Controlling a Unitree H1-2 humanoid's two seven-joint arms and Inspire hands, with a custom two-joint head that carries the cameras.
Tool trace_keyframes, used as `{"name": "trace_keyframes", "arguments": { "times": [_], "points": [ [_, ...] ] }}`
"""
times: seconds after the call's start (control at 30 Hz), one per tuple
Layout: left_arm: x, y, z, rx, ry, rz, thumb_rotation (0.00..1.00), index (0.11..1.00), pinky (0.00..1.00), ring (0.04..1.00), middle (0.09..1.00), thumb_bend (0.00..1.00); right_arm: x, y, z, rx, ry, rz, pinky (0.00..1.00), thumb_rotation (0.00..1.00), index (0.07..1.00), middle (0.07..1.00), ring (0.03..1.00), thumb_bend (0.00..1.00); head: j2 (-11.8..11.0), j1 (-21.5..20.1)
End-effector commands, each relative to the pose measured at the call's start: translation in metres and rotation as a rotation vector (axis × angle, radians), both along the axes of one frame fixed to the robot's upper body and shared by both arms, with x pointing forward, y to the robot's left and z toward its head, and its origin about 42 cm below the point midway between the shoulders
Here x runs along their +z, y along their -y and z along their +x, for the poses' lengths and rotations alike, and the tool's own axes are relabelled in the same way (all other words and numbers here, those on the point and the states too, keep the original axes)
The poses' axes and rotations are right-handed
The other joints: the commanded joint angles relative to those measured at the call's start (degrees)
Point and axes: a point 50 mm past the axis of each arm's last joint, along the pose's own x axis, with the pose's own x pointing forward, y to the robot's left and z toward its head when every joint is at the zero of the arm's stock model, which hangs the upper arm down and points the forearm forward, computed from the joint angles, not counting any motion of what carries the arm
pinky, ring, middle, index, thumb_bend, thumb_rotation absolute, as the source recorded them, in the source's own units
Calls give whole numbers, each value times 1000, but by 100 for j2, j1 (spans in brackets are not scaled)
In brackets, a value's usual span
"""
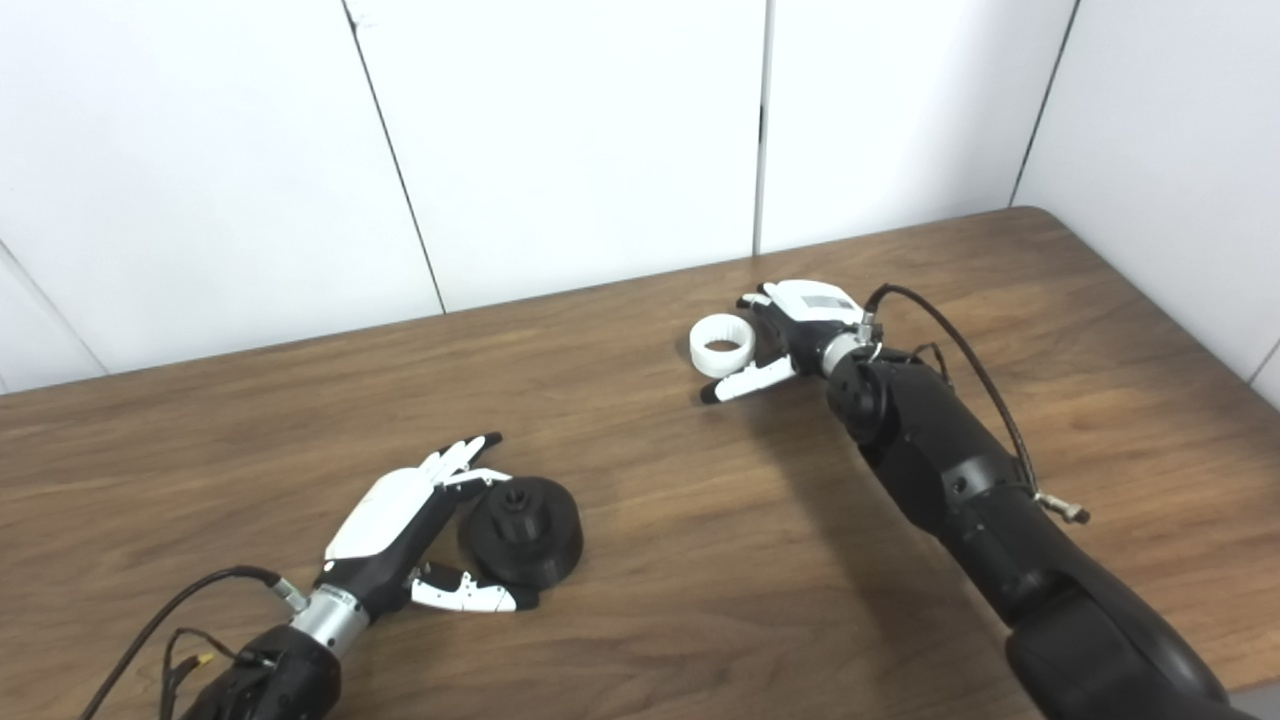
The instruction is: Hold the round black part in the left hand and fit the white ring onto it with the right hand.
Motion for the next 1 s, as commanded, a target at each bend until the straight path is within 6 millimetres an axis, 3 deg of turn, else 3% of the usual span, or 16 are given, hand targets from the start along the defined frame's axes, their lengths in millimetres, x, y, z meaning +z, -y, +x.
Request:
{"name": "trace_keyframes", "arguments": {
  "times": [0.0,0.3,0.4,0.6,0.9,0.93,0.97],
  "points": [
    [1,-13,2,24,11,52,425,694,1000,1000,1000,997,39,4,14,15,90,-20,997,693,934,1000,1000,1000,5,-4],
    [0,-11,2,23,9,47,433,693,1000,1000,1000,1000,31,-3,9,42,157,11,990,602,870,1000,1000,1000,34,46],
    [0,-11,2,26,11,48,432,692,1000,1000,1000,1000,30,-6,9,58,209,28,965,492,774,988,1000,900,40,57],
    [2,-11,2,29,12,51,425,693,1000,1000,1000,1000,29,-7,9,86,302,62,954,385,651,941,975,788,49,79],
    [3,-10,1,28,12,51,447,693,1000,1000,1000,1000,29,-6,10,92,394,109,988,307,561,895,963,727,81,102],
    [4,-10,1,28,12,51,446,693,1000,1000,1000,1000,29,-6,9,94,397,114,995,221,519,893,964,603,87,103],
    [5,-10,1,28,13,51,444,693,1000,1000,1000,1000,30,-5,9,97,400,117,998,191,505,892,965,561,90,107]
  ]
}}
